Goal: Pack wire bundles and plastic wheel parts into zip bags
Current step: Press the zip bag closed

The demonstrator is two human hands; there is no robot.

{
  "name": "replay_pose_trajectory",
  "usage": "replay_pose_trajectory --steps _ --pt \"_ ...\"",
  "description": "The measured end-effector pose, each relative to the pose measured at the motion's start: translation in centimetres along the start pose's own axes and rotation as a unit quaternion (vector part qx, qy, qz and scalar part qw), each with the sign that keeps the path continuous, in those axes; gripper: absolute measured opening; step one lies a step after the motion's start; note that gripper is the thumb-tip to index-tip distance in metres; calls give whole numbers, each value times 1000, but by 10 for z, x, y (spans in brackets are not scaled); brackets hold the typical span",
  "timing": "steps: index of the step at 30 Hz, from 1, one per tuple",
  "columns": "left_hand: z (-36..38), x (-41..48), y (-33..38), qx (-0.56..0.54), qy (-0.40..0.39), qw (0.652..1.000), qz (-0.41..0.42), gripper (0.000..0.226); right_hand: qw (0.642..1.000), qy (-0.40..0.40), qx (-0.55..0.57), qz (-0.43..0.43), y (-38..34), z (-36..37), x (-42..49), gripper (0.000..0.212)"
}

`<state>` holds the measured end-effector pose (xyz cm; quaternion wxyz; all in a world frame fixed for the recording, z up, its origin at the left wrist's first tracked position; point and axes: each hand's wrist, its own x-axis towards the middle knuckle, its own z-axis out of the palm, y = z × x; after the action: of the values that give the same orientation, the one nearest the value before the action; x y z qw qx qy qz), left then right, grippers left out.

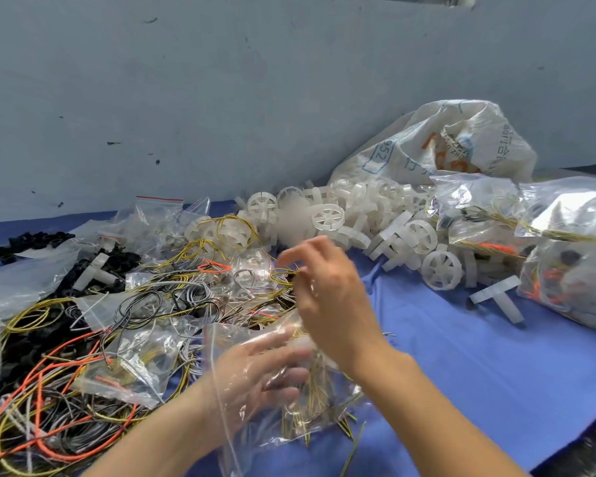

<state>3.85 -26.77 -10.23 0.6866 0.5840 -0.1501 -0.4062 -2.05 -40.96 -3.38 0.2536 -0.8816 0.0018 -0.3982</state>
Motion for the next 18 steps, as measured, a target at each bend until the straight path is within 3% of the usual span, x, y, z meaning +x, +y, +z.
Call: replay_pose_trajectory --steps 3,6,8,12,18 --pt "-7 -6 6 -42 -16 999 -11 36 980 57 -55 181 53 -12 3 27" --pt "-22 -17 13 -49 -59 997 -24 49 923 132 -49 357 103 -27 -1 29" --pt "-32 -24 14 -46 -72 996 -37 51 886 177 -35 427 127 -33 -8 33" --pt "-51 -35 22 -9 -46 998 -49 32 844 204 -28 495 155 -35 -20 41" --pt "-59 -37 37 2 49 999 -22 18 850 171 6 498 177 -43 -17 45"
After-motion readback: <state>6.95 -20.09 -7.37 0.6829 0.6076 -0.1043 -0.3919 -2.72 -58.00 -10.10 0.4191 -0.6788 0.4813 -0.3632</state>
